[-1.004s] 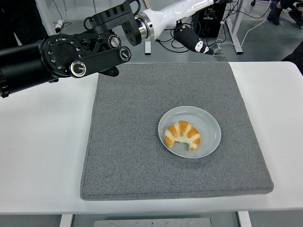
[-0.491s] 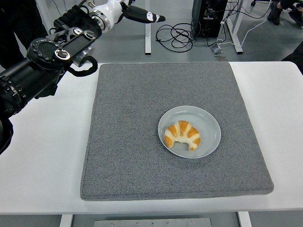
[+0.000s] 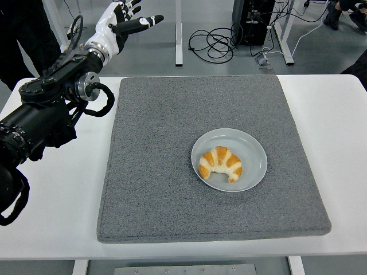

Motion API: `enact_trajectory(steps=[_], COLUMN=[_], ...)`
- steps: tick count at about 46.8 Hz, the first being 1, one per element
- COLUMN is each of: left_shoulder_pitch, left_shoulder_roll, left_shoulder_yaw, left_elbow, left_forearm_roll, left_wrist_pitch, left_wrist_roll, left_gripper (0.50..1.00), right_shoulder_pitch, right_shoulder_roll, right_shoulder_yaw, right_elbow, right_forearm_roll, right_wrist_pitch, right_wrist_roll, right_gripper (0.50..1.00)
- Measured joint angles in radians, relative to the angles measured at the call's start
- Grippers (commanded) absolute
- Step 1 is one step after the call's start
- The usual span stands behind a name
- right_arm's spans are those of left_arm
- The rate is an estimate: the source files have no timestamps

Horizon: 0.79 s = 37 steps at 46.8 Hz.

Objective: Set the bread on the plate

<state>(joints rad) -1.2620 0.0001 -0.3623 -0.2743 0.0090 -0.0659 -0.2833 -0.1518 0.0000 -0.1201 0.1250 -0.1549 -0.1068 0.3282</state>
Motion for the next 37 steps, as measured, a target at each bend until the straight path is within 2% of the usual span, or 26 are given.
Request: enact_trajectory(steps=[6, 11, 15, 22, 37], left_shoulder_pitch=[0.041, 0.064, 0.068, 0.071, 0.074], left_shoulder_roll=[0.0, 0.0, 0.0, 0.0, 0.0], left_shoulder_yaw=[-0.053, -0.065, -0.066, -0.066, -0.065], left_elbow=[-0.003, -0.022, -0.044, -0.059, -0.059], left_forearm_roll=[-0.073, -0.133, -0.17, -0.223, -0.23], left_wrist_pitch=[-0.021, -0.103, -0.138, -0.141, -0.122], left_wrist_roll=[0.0, -0.003, 0.016, 0.077, 0.086], left_gripper=[0.978, 0.978, 0.978, 0.978, 0.98], right_shoulder_pitch=[-0.002, -0.002, -0.002, -0.008, -0.009], right_shoulder_roll=[0.0, 0.0, 0.0, 0.0, 0.0], right_shoulder_yaw=[-0.001, -0.001, -0.003, -0.003, 0.0], right_elbow=[0.012, 0.013, 0.012, 0.012, 0.009], right_forearm_roll=[0.0, 0.0, 0.0, 0.001, 0.001], right_wrist_pitch=[0.003, 0.004, 0.004, 0.004, 0.003], right_wrist_roll=[0.0, 0.0, 0.0, 0.0, 0.0], right_gripper=[1.0, 1.0, 1.0, 1.0, 1.0])
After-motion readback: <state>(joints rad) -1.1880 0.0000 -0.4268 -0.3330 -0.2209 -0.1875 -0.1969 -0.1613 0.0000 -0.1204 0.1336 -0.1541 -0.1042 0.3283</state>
